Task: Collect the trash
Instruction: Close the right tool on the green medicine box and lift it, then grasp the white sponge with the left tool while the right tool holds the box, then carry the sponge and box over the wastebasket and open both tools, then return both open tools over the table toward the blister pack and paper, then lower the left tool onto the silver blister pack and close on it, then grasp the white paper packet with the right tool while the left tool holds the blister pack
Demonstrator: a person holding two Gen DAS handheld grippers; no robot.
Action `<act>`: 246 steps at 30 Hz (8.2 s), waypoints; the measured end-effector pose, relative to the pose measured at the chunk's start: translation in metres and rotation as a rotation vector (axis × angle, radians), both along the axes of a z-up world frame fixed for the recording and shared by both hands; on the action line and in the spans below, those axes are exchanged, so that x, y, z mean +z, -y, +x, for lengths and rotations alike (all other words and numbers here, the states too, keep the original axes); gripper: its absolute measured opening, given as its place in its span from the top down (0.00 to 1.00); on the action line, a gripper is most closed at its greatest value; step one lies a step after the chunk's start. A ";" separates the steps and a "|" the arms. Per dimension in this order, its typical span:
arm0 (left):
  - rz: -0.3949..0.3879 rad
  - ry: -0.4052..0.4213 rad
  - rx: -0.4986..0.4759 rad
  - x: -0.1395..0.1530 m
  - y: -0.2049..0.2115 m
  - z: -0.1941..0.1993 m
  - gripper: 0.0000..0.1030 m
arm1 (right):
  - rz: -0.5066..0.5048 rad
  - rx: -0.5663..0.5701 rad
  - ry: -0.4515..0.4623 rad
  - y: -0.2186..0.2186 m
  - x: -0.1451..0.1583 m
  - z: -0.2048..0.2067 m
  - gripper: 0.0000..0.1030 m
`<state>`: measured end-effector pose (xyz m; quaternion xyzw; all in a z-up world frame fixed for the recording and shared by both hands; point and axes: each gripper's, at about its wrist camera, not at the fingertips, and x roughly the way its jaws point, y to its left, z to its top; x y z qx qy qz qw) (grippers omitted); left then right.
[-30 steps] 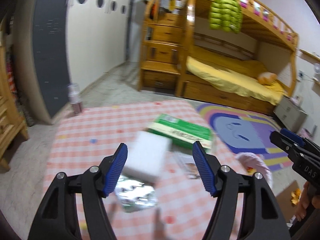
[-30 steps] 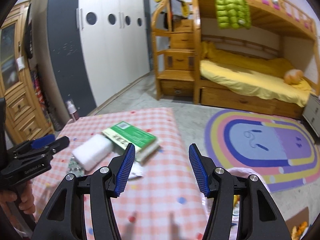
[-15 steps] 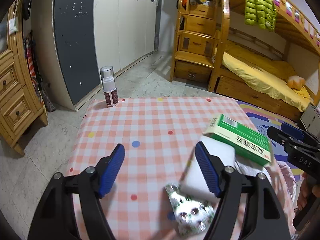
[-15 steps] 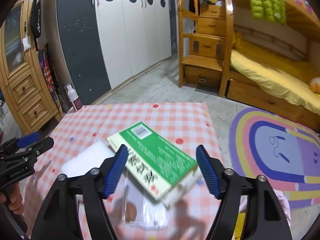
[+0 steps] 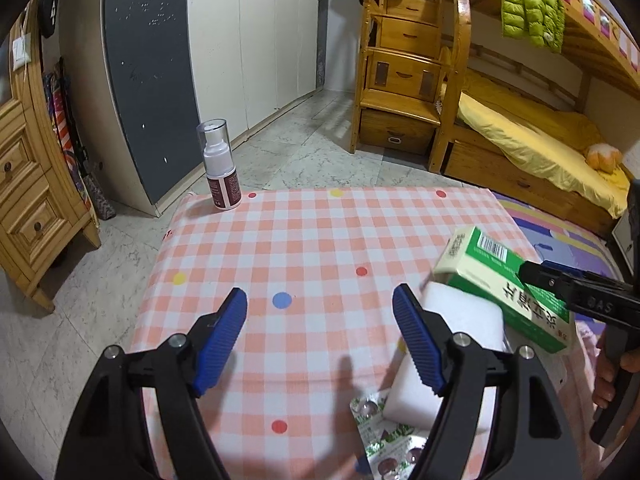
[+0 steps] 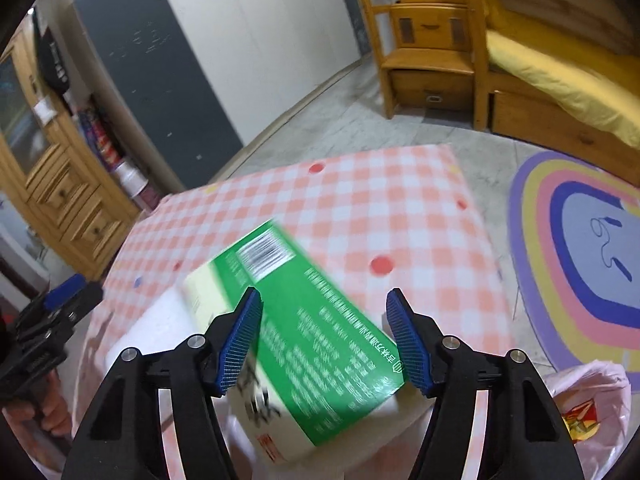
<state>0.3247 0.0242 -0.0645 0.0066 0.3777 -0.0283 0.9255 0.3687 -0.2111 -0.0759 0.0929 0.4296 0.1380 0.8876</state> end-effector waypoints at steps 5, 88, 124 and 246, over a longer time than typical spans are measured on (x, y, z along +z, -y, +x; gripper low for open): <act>0.016 0.003 0.001 0.006 -0.001 -0.026 0.29 | 0.007 0.084 -0.020 -0.018 0.004 -0.033 0.37; -0.106 0.119 -0.321 0.040 0.118 -0.089 0.39 | -0.240 -0.269 0.337 0.047 0.080 -0.164 0.22; -0.119 0.002 -0.624 -0.018 0.294 -0.120 0.15 | -0.206 -0.555 0.107 0.209 -0.014 -0.261 0.16; -0.026 -0.066 -0.047 -0.008 0.022 -0.086 0.47 | -0.311 0.002 -0.025 -0.050 -0.019 -0.093 0.40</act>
